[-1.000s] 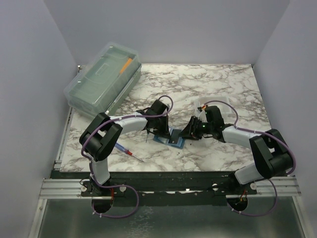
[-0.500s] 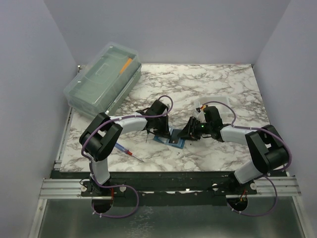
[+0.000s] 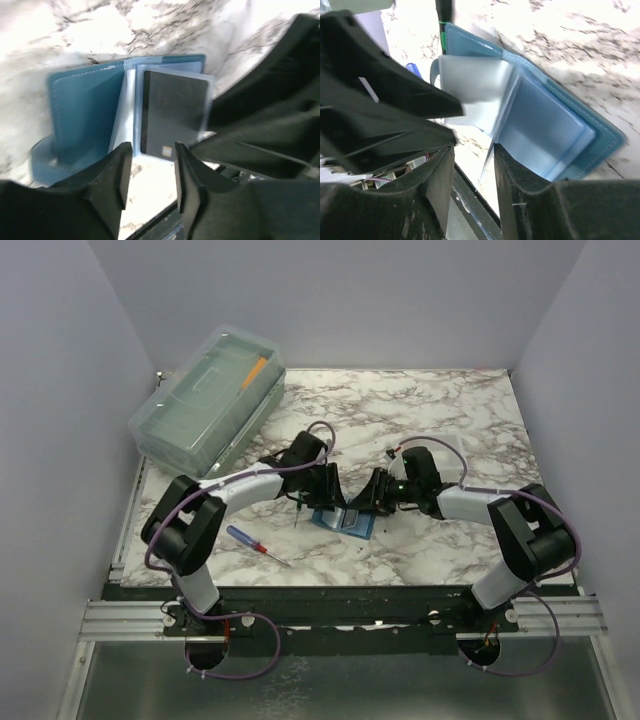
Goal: Put the credit cards into the card holder
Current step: Turn over the card slot in the card holder.
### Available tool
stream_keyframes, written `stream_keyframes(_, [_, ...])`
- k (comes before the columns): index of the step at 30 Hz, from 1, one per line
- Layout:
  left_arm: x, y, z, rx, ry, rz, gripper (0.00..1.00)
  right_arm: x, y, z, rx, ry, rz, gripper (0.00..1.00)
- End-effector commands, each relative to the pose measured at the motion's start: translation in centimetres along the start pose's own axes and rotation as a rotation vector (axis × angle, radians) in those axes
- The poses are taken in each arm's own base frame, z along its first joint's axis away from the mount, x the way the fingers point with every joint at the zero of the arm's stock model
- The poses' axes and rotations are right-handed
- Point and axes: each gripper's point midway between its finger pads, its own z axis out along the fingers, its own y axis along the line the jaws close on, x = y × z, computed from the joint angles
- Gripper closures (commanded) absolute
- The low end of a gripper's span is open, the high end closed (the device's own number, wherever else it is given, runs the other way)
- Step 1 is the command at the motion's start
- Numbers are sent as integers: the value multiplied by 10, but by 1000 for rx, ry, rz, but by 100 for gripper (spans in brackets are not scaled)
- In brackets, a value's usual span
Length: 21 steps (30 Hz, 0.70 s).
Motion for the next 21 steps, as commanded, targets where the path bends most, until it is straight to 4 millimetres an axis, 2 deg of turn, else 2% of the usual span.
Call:
stream_keyframes(1, [-24,-17,-66,77,-89,-10,52,-7,17,12,-17,16,-35,57])
stream_keyframes(4, [-31,-9,-98,56,-147,-12,50,-11,26,29,-6,32,-40,54])
stream_keyframes(7, [-38,3,-128,3,-222,-9,47,-11,51,52,-28,65,-77,53])
stream_keyframes(9, [-43,9,-142,-26,-273,9,43,-11,58,55,-28,66,-89,51])
stream_keyframes(12, [-43,10,-148,-30,-288,34,38,-22,52,39,26,7,-101,45])
stream_keyframes(16, [-37,-10,-145,82,-240,56,33,-37,36,6,222,-32,-157,40])
stream_keyframes(21, [-32,-36,-142,209,-210,101,29,-74,10,-66,415,-135,-205,27])
